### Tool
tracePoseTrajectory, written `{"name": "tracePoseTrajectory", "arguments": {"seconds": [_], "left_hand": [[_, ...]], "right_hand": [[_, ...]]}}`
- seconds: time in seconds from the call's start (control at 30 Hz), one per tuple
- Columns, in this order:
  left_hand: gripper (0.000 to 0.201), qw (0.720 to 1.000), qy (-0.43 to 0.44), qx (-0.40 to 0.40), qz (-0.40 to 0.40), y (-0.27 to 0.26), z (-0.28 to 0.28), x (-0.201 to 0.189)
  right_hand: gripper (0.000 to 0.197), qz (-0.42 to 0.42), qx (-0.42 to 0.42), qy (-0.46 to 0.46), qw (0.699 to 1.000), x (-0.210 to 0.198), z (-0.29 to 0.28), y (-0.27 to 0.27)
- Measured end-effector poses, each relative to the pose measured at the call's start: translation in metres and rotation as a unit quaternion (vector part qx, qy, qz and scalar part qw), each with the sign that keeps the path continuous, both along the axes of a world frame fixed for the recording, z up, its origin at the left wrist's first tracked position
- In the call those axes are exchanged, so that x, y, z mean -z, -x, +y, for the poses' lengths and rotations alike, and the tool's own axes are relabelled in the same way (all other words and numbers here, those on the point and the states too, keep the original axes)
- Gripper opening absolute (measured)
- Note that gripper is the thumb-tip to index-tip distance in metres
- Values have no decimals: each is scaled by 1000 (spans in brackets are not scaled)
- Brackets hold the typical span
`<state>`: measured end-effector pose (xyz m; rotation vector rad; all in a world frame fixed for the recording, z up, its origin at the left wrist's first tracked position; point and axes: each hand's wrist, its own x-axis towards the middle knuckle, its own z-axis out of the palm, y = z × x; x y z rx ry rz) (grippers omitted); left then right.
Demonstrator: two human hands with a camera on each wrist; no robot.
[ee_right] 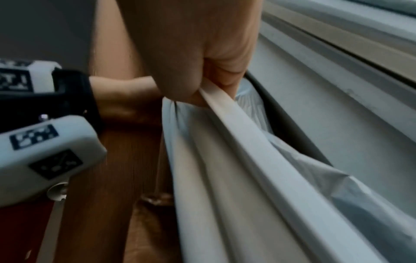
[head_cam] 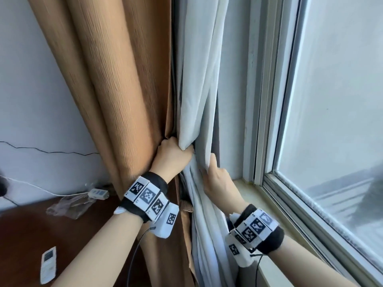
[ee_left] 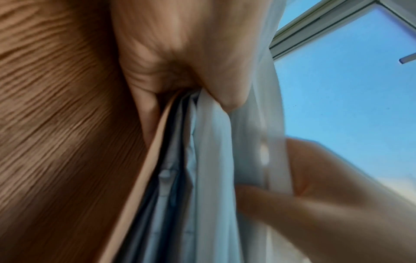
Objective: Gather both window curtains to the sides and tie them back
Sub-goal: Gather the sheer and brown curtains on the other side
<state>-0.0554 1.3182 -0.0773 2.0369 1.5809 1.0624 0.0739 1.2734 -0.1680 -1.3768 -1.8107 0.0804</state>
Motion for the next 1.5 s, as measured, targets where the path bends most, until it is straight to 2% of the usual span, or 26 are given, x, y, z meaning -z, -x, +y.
{"name": "tracePoseTrajectory", "arguments": {"seconds": [0.07,0.13,0.2,0.23,0.3,0.37,0.4,0.47,0.53,0.6,0.67,0.7,0.8,0.87,0.97,1.03,1.17,1.2,1.27,1.3,1.33,1.43,1.47,1.5], "left_hand": [[28,999,24,46,13,-2,-8,-2],[48,996,43,81,17,-3,-19,-4],[68,996,31,62,50,-4,-24,-4],[71,997,12,30,66,-4,-23,-3],[61,997,-25,-43,54,-3,-21,-4],[36,996,-39,-68,43,3,-14,-6],[26,995,-45,-66,51,6,-11,-6],[21,993,-70,-56,72,14,-2,-6],[27,993,-79,-44,75,23,1,-7],[36,991,-100,-29,82,32,3,-4],[35,992,-97,-25,79,39,4,-1],[33,994,-77,-25,74,41,3,-1],[35,995,-76,-18,68,49,4,1],[37,995,-66,-16,69,53,1,-1],[44,994,-79,-8,78,59,0,1],[46,993,-89,2,79,62,4,3],[49,990,-101,29,94,59,6,3],[49,989,-103,32,97,59,7,4],[49,989,-108,38,95,56,8,5],[49,989,-106,40,92,55,8,5],[48,989,-106,41,90,53,9,5],[47,989,-112,42,86,49,11,4],[47,989,-112,41,85,48,11,4],[46,989,-113,42,84,47,12,4]], "right_hand": [[50,-14,37,16,999,0,6,7],[46,-17,17,30,999,-5,7,14],[36,-4,-17,51,999,-9,8,19],[38,-14,-23,57,998,-10,7,21],[63,-77,-37,32,996,-6,6,27],[82,-74,-95,30,992,-2,5,27],[83,-55,-126,51,989,-4,5,23],[77,-11,-171,99,980,-8,11,13],[60,114,-193,130,966,-14,20,2],[38,277,-150,138,939,-20,39,-10],[29,350,-67,135,925,-23,65,-24],[33,358,-32,147,922,-21,80,-31],[71,332,18,216,918,-19,118,-41],[91,363,-15,228,903,-21,137,-40],[109,468,-94,221,851,-30,157,-31],[115,507,-110,229,823,-37,169,-24],[95,489,-129,229,832,-46,189,-12],[82,481,-135,232,834,-45,198,-11],[40,457,-149,248,841,-49,206,-6],[32,454,-171,265,833,-50,207,-4],[36,446,-186,286,828,-54,205,-2],[55,419,-310,343,782,-69,182,3],[55,408,-342,343,774,-72,179,3],[51,383,-346,346,784,-74,176,4]]}}
